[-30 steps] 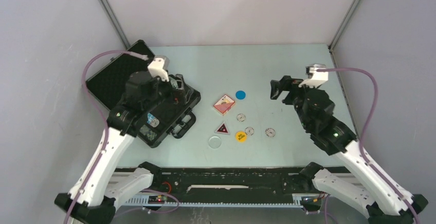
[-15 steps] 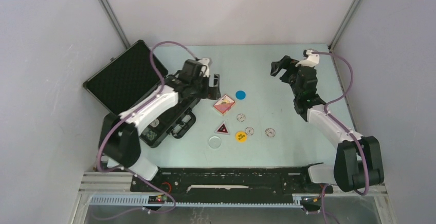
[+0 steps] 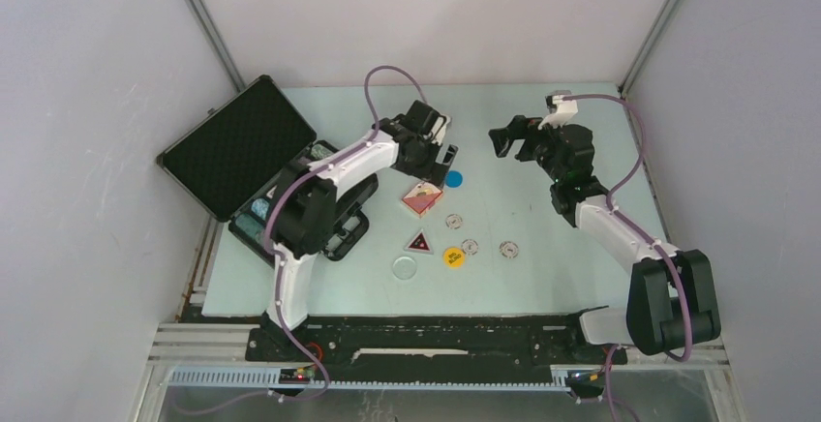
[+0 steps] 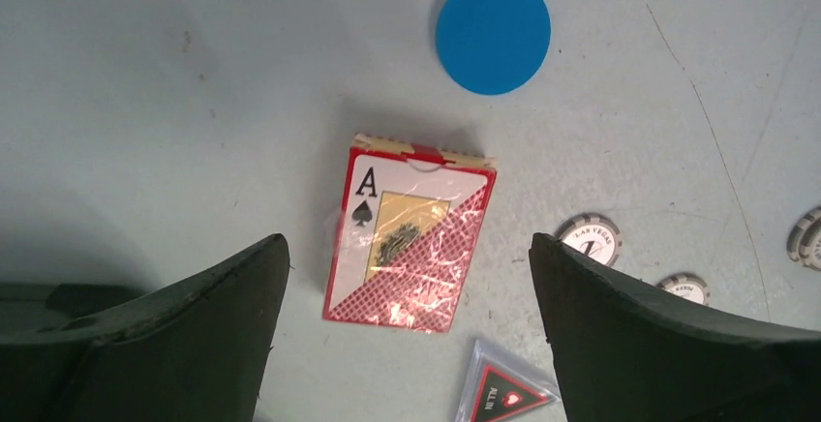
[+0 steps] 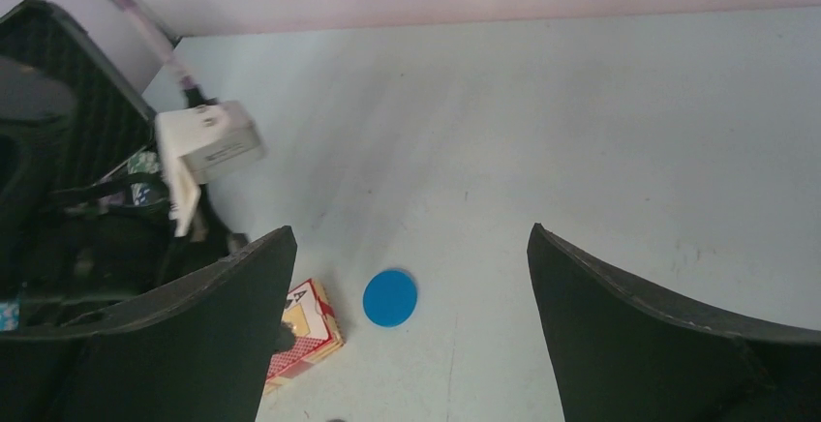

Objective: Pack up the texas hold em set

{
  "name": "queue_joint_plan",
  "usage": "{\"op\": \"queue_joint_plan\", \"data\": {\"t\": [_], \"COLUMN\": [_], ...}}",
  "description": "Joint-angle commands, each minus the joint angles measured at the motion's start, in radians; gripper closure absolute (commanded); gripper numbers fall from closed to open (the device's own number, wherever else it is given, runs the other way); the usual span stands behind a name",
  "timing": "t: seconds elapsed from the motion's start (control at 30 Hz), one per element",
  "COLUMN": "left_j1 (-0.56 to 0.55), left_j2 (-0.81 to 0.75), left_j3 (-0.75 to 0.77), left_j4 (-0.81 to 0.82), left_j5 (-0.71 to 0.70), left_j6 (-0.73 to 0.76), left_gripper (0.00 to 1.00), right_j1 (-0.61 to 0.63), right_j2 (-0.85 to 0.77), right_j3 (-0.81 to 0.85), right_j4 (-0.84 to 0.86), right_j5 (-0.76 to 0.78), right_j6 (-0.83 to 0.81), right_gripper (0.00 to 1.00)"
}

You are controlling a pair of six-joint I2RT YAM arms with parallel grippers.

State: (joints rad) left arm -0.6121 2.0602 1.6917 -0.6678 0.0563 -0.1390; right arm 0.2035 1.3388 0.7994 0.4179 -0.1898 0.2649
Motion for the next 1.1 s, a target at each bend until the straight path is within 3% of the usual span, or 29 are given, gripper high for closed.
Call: {"op": "queue_joint_plan", "data": {"t": [0.0, 0.33, 0.63, 0.77, 0.9, 1.07], "left_j1": [-0.022, -0.069, -0.068, -0.067, -0.066, -0.064], "left_j2": [0.058, 0.116, 0.138, 0.153, 0.154, 0.164], "left_j3": [0.105, 0.126, 0.16, 0.169, 0.168, 0.166], "left_j4": [-0.063, -0.119, -0.176, -0.188, -0.189, -0.181], "left_j5": [-0.018, -0.099, -0.07, -0.064, -0.102, -0.131], "left_j6": [0.026, 0.09, 0.122, 0.123, 0.136, 0.138], "left_gripper": [0.0, 0.0, 0.0, 0.07, 0.0, 0.0], "right_j1": [0.0, -0.005, -0.01, -0.009, -0.009, -0.009], "right_j2": [0.001, 0.01, 0.004, 0.002, -0.001, 0.0], "right_j3": [0.003, 0.003, 0.003, 0.003, -0.007, -0.008], "right_j4": [0.065, 0.065, 0.047, 0.045, 0.058, 0.061], "right_j5": [-0.048, -0.077, -0.076, -0.076, -0.079, -0.082], "right_j6": [-0.049, -0.074, -0.089, -0.089, -0.085, -0.083], "right_gripper": [0.0, 0.0, 0.0, 0.0, 0.0, 0.0]}}
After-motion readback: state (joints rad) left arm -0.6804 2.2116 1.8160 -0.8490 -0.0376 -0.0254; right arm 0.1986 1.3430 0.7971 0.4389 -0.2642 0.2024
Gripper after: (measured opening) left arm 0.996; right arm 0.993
